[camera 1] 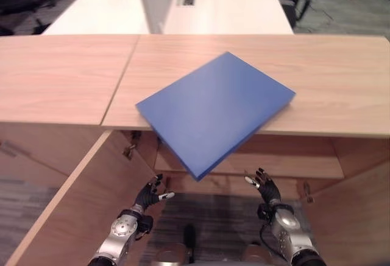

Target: Put the empty folder in the office cabinet

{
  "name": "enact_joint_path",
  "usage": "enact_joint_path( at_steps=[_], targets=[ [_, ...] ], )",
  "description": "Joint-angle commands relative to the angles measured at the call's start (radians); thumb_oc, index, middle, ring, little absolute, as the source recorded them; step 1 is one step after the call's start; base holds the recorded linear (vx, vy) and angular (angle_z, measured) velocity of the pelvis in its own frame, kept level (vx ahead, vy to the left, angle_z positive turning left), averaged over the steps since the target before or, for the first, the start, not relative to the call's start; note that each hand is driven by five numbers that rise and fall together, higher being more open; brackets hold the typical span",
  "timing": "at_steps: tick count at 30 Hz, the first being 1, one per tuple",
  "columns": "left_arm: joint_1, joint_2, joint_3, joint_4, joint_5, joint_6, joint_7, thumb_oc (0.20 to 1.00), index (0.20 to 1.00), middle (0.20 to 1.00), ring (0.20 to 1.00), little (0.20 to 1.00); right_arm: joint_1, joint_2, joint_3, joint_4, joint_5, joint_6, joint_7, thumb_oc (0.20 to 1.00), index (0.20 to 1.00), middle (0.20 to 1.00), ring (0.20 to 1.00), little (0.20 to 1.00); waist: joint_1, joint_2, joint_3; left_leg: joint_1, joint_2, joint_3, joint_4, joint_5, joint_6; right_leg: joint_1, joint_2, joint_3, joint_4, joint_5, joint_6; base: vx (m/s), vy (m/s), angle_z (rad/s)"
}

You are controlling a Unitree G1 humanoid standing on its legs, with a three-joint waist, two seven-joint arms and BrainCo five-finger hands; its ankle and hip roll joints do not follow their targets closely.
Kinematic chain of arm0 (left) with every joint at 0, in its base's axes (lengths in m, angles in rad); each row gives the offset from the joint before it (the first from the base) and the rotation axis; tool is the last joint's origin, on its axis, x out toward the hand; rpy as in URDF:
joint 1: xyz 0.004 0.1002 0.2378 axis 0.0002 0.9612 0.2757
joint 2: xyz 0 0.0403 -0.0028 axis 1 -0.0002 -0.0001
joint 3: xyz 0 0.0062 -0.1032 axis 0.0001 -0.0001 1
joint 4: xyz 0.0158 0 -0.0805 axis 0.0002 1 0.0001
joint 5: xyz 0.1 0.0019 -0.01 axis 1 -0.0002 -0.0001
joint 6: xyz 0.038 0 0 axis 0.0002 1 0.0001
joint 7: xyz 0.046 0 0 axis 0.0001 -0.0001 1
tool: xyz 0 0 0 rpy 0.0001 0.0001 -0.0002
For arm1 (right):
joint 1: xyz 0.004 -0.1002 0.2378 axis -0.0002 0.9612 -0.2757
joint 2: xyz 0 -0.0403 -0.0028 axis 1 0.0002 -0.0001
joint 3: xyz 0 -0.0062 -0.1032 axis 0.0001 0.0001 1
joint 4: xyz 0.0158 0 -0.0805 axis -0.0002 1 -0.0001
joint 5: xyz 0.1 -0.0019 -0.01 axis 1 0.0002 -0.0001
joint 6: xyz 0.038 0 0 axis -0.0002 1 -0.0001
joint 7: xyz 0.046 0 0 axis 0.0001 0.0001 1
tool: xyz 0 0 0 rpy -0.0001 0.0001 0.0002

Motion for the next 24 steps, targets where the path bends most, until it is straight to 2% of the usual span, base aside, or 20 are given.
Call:
enact_joint_path(
  at_steps=[1,3,5,9,12,15,20,24],
  targets=[
    [-0.007,0.013,0.025,-0.092,-0.004,-0.038,-0.008,1.0,1.0,1.0,1.0,1.0,-0.03,-0.019,0.014,-0.071,0.013,-0.041,0.009,1.0,1.0,1.0,1.0,1.0,0.002,-0.007,0.005,0.04,0.06,0.008,0.048,-0.101,-0.042,-0.034,0.078,0.104,0.053,0.01,0.011,0.04,0.157,-0.1],
    [0.003,0.016,0.033,-0.103,-0.006,-0.039,-0.009,1.0,1.0,1.0,1.0,1.0,-0.025,-0.023,0.011,-0.068,0.01,-0.042,0.007,1.0,1.0,1.0,1.0,1.0,0.015,-0.012,0.003,0.047,0.049,0.023,0.055,-0.112,-0.035,-0.011,0.081,0.065,0.026,-0.012,-0.001,0.02,0.106,-0.16],
    [0.001,0.016,0.028,-0.096,-0.005,-0.038,-0.011,1.0,1.0,1.0,1.0,1.0,-0.02,-0.022,0.016,-0.072,0.013,-0.045,0.01,1.0,1.0,1.0,1.0,1.0,0.014,-0.017,-0.004,0.049,0.046,0.027,0.058,-0.117,-0.034,0.0,0.088,0.06,0.001,-0.021,-0.008,0.05,0.022,-0.22],
    [-0.003,0.01,0.029,-0.087,-0.003,-0.041,-0.003,1.0,1.0,1.0,1.0,1.0,-0.016,-0.025,0.013,-0.067,0.019,-0.047,0.009,1.0,1.0,1.0,1.0,1.0,0.006,-0.02,-0.003,0.049,0.048,0.029,0.071,-0.116,-0.031,-0.001,0.096,0.113,-0.014,-0.004,0.001,0.0,-0.013,-0.05],
    [-0.02,0.014,0.026,-0.093,-0.002,-0.04,0.006,1.0,1.0,1.0,1.0,1.0,-0.022,-0.022,0.009,-0.066,0.028,-0.05,0.006,1.0,1.0,1.0,1.0,1.0,-0.002,-0.015,0.01,0.032,0.065,0.031,0.087,-0.114,-0.028,-0.025,0.095,0.169,0.051,0.003,0.02,-0.06,-0.059,-0.04],
    [-0.021,0.016,0.026,-0.093,-0.003,-0.041,0.009,1.0,1.0,1.0,1.0,1.0,-0.025,-0.02,0.013,-0.064,0.026,-0.05,0.009,1.0,1.0,1.0,1.0,1.0,0.006,-0.013,0.008,0.015,0.078,0.044,0.097,-0.11,-0.031,-0.007,0.074,0.151,0.061,0.003,0.014,-0.11,-0.129,-0.06],
    [-0.002,0.015,0.048,-0.092,-0.016,-0.043,0.022,1.0,1.0,1.0,1.0,1.0,-0.017,-0.021,0.03,-0.077,0.015,-0.043,0.019,1.0,1.0,1.0,1.0,1.0,0.041,-0.03,-0.04,-0.009,0.106,0.074,0.093,-0.083,-0.055,0.061,0.066,0.145,-0.015,-0.021,0.014,-0.02,-0.207,-0.13],
    [0.007,0.006,0.058,-0.089,-0.028,-0.042,0.027,1.0,1.0,1.0,1.0,1.0,-0.012,-0.034,0.038,-0.097,0.007,-0.041,0.026,1.0,1.0,1.0,1.0,1.0,0.053,-0.035,-0.051,-0.014,0.144,0.072,0.09,-0.053,-0.089,0.117,0.095,0.139,-0.13,-0.069,-0.002,-0.01,-0.217,-0.15]
  ],
)
